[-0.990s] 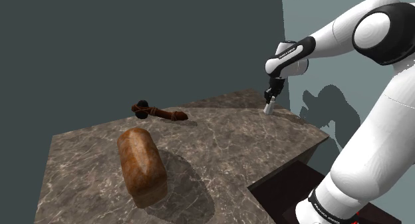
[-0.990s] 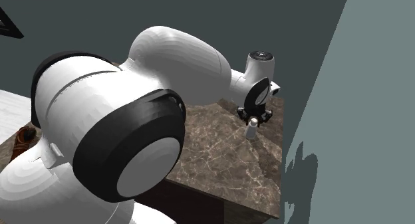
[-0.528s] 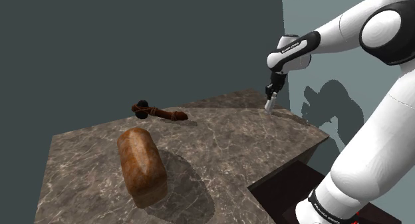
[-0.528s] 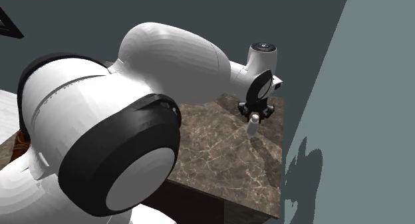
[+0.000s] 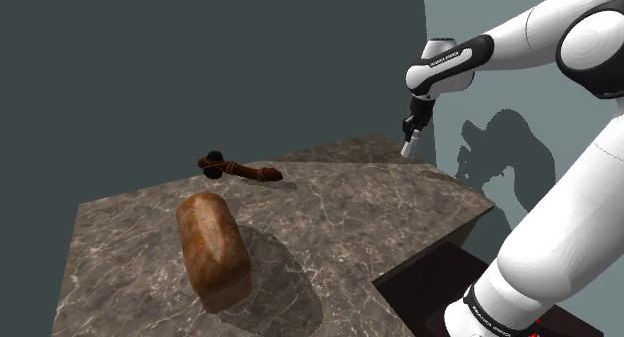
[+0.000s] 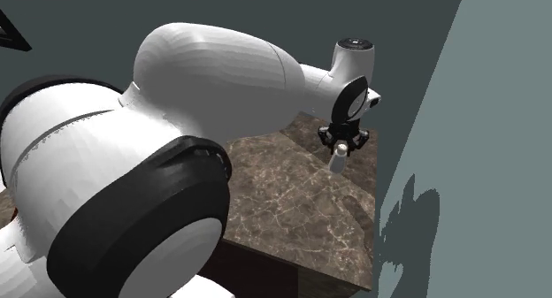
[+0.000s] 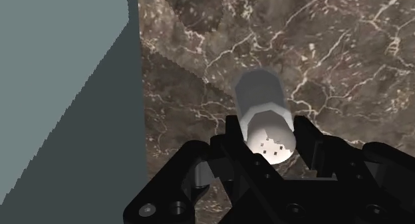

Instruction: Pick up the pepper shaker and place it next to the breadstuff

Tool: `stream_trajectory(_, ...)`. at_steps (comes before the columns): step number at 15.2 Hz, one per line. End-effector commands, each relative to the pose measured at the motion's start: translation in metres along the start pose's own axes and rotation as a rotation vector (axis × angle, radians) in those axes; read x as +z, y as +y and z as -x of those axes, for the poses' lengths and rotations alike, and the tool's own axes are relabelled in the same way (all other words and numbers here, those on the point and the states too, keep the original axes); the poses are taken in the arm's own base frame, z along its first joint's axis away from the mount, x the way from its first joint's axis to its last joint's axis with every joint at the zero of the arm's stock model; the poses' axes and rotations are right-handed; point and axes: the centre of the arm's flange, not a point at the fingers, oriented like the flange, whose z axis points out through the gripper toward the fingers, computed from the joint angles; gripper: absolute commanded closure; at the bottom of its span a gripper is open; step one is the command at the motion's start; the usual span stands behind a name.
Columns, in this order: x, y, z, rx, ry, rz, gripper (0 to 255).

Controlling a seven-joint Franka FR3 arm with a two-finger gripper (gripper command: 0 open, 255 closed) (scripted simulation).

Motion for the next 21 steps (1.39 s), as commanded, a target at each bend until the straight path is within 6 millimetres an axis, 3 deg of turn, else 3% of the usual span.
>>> stream_trajectory(1, -0.012, 0.002, -0.001, 0.000, 0.000, 0.000, 255)
stream_trajectory(21, -0.117, 0.014, -0.005, 0.000, 0.000, 0.000, 255)
